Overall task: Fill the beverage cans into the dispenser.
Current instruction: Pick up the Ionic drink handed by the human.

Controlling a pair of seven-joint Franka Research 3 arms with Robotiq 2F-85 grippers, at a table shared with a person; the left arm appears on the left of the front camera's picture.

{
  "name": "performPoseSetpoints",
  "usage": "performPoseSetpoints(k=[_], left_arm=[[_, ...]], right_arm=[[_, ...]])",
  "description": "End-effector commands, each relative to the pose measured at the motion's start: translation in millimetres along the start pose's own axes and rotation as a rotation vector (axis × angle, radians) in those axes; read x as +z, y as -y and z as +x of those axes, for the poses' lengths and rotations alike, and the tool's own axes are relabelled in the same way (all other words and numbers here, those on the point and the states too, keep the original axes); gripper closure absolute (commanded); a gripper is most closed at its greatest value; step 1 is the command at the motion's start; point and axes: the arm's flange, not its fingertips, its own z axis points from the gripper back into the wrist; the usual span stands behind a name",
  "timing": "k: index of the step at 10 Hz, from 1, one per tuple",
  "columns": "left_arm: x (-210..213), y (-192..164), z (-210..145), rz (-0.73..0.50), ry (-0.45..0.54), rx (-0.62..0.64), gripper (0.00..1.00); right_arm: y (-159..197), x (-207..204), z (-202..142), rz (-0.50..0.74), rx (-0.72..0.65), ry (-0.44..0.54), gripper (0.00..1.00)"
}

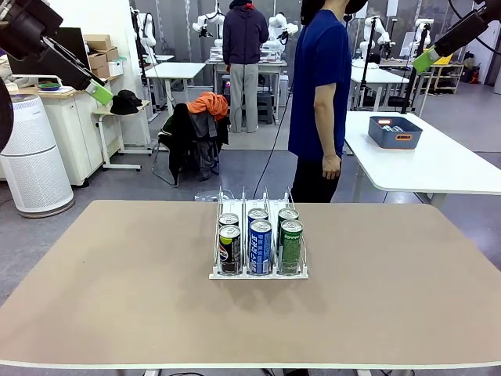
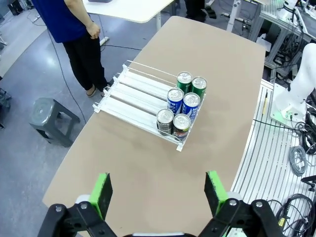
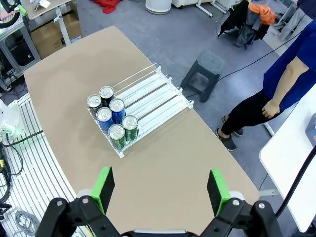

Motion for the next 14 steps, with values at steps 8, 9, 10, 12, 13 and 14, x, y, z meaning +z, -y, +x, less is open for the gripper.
performPoseSetpoints(k=[8, 9, 10, 12, 13, 14], left_arm=[[24.3, -9.5, 20.9, -0.007, 0.050, -0.023, 0.00], [24.3, -7.5, 21.7, -0.007, 0.048, -0.036, 0.00], [24.4, -5.5, 21.5, -0.006, 0.049, -0.039, 0.00], [23.9, -5.0, 20.6, 0.009, 0.045, -0.057, 0.00], [22.3, -3.0, 19.5, 0.027, 0.024, -0.099, 0.00], [27.5, -7.2, 26.0, -0.009, 0.028, -0.034, 0.00]], right_arm=[[8.1, 15.3, 24.4, 0.058, -0.057, 0.032, 0.00], [9.1, 16.2, 24.8, 0.063, -0.057, 0.039, 0.00], [11.0, 16.8, 25.2, 0.065, -0.059, 0.045, 0.00], [15.5, 16.7, 26.0, 0.071, -0.062, 0.051, 0.00], [15.9, 15.1, 25.9, 0.069, -0.050, 0.038, 0.00], [11.9, 17.4, 22.3, 0.044, -0.055, 0.039, 0.00]])
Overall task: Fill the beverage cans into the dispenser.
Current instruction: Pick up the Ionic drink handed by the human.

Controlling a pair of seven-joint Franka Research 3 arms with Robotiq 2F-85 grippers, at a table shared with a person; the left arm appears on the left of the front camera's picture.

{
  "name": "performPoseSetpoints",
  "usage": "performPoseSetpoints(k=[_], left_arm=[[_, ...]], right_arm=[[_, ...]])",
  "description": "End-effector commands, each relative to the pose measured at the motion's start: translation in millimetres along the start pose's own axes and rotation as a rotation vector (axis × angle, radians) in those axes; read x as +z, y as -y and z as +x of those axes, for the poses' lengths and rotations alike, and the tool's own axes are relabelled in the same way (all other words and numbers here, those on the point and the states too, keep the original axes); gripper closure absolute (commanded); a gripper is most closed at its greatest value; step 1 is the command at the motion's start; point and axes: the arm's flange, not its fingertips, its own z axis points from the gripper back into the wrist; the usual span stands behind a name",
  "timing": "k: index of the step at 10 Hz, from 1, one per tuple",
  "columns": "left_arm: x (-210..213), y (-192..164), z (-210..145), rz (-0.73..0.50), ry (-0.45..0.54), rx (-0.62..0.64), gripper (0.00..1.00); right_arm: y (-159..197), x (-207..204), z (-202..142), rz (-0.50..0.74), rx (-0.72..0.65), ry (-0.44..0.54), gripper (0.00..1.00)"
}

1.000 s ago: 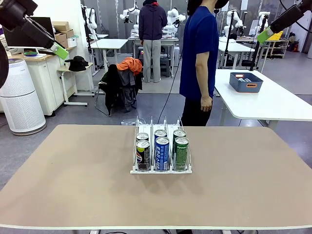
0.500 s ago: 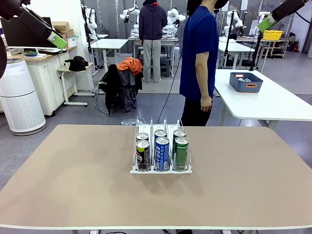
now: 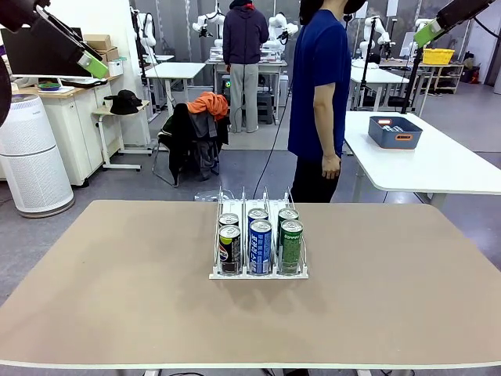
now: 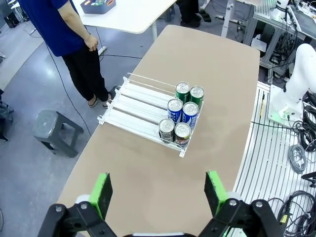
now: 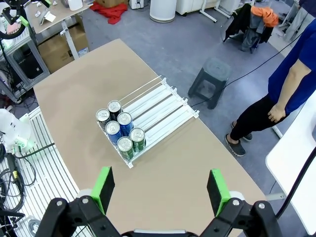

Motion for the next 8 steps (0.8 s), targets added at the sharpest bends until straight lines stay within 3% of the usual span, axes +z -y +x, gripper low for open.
performPoseSetpoints(k=[1, 8], left_arm=[[0.3, -0.3, -0.9, -0.006, 0.000, 0.022, 0.00], [0.3, -0.3, -0.9, -0.006, 0.000, 0.022, 0.00]], right_arm=[[-1.7, 1.1, -0.4, 0.000, 0.001, 0.001, 0.00], [-1.7, 1.1, -0.4, 0.000, 0.001, 0.001, 0.00]])
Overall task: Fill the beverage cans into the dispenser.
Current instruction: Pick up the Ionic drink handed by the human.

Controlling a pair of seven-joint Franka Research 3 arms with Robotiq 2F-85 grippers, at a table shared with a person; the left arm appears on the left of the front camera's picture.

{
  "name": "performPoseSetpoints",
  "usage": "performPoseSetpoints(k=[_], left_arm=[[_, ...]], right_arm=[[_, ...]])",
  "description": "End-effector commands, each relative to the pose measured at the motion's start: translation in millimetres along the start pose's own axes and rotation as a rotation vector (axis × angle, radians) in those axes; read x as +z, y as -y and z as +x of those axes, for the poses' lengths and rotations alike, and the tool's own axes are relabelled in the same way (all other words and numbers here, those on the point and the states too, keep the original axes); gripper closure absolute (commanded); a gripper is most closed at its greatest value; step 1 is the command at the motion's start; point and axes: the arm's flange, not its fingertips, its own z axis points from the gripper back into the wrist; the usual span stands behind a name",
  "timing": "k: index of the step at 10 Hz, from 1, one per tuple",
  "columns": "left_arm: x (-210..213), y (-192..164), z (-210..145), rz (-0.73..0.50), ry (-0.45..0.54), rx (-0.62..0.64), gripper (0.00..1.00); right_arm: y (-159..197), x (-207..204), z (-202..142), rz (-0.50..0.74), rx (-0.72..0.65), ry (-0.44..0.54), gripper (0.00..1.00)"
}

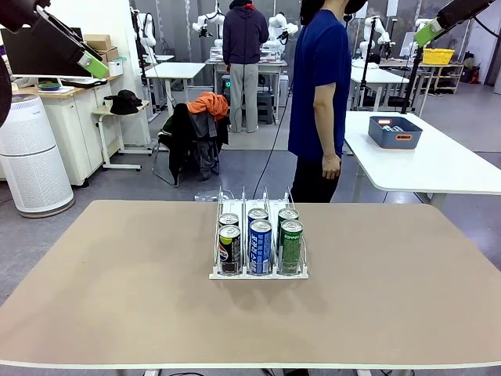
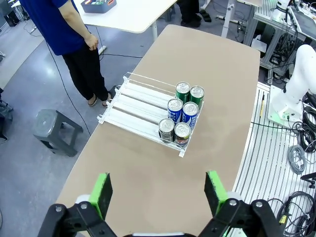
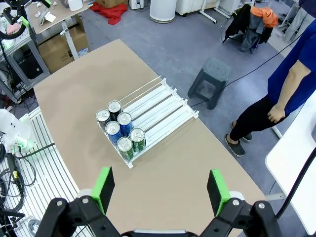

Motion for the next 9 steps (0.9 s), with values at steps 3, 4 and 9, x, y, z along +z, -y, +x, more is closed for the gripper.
performPoseSetpoints(k=[3, 4, 9], left_arm=[[0.7, 0.3, -0.5, -0.005, 0.001, 0.014, 0.00], [0.7, 0.3, -0.5, -0.005, 0.001, 0.014, 0.00], [0.7, 0.3, -0.5, -0.005, 0.001, 0.014, 0.00]], right_arm=[[-1.3, 0.2, -0.5, 0.000, 0.001, 0.000, 0.00], [-1.3, 0.2, -0.5, 0.000, 0.001, 0.000, 0.00], [-1.3, 0.2, -0.5, 0.000, 0.001, 0.000, 0.00]])
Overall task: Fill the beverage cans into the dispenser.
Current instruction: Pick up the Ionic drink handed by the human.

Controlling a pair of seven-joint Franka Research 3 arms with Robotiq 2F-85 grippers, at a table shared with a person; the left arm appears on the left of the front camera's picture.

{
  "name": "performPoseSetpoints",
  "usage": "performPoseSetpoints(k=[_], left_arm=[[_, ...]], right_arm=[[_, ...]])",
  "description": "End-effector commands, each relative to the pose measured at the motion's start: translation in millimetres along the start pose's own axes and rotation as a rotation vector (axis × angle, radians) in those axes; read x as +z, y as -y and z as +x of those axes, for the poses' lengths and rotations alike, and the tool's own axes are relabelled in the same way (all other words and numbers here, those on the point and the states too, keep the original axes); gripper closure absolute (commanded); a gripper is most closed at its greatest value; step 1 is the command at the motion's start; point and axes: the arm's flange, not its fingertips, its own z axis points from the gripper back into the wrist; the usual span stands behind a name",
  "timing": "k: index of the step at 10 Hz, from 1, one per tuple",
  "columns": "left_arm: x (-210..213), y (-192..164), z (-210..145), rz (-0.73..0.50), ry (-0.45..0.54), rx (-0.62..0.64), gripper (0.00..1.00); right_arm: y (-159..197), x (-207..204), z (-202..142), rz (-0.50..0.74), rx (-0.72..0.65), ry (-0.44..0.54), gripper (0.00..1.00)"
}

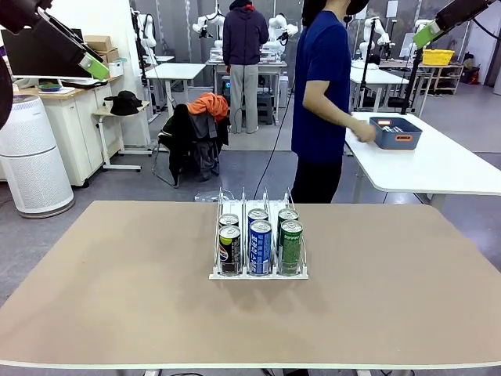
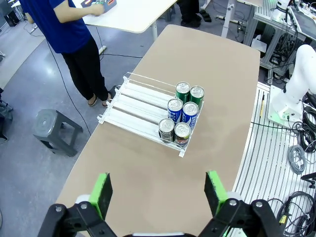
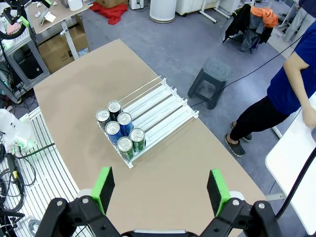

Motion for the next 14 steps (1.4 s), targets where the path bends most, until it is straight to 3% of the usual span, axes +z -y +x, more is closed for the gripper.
performPoseSetpoints(k=[1, 14], left_arm=[[0.7, 0.4, -0.4, -0.005, 0.001, 0.014, 0.00], [0.7, 0.4, -0.4, -0.005, 0.001, 0.014, 0.00]], right_arm=[[-1.3, 0.2, -0.5, 0.000, 0.001, 0.000, 0.00], [-1.3, 0.2, -0.5, 0.000, 0.001, 0.000, 0.00]])
